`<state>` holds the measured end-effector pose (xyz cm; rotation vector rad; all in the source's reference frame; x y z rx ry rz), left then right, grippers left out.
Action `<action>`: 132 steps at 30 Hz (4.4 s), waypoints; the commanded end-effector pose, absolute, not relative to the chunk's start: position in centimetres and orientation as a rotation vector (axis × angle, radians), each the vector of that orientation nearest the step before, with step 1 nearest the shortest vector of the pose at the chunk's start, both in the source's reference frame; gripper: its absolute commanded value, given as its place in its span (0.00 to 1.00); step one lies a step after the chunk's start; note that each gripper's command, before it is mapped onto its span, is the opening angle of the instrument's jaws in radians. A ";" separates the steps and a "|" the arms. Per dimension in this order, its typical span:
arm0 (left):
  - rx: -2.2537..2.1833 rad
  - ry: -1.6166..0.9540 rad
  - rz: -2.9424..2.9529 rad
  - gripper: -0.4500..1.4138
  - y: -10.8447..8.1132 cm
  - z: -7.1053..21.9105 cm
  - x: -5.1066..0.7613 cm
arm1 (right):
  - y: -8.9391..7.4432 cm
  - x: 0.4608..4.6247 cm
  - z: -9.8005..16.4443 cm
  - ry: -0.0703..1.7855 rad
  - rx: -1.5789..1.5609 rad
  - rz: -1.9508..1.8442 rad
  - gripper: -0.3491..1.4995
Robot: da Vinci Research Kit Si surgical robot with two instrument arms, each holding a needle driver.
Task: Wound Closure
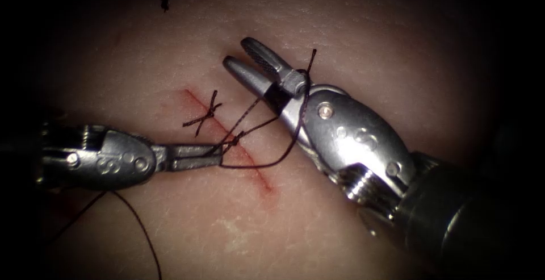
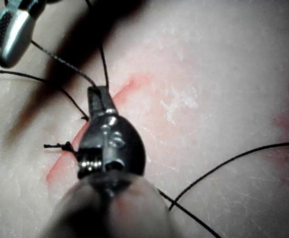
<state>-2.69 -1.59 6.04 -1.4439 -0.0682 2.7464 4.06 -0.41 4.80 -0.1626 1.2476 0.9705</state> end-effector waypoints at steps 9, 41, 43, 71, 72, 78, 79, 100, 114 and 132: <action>-1.446 -0.083 2.731 0.00 -1.6 6.0 -2.79 | -0.5 4.05 5.3 1.201 0.085 1.364 0.59; -1.427 -0.086 2.763 0.00 -1.4 6.1 -3.13 | -0.6 3.75 6.1 0.912 0.135 1.705 0.59; -1.427 -0.085 2.763 0.00 -1.4 6.1 -3.13 | -0.6 3.78 6.1 0.904 0.149 1.709 0.58; -1.427 -0.098 2.801 0.00 -1.4 6.2 -2.92 | -0.5 4.00 6.1 0.815 0.190 1.734 0.00; -1.423 -0.096 2.804 0.00 -1.4 6.2 -2.89 | -0.6 4.00 6.1 0.813 0.192 1.735 0.00; -1.381 -0.105 2.799 0.00 -1.3 6.2 -2.64 | -0.7 4.05 5.8 0.874 0.158 1.711 0.00; -1.372 -0.111 2.792 0.00 -1.3 6.2 -2.60 | -0.7 4.06 5.7 0.876 0.130 1.683 0.00; -1.212 -0.222 2.738 0.00 -0.2 6.4 -2.44 | -1.1 4.36 5.2 1.014 -0.025 1.507 0.00; -1.103 -0.147 2.716 0.00 0.8 7.0 -2.93 | -1.4 4.44 5.3 1.028 -0.012 1.465 0.00; -1.096 0.143 2.645 0.00 1.5 7.2 -2.98 | -1.8 4.58 5.3 1.019 0.027 1.413 0.00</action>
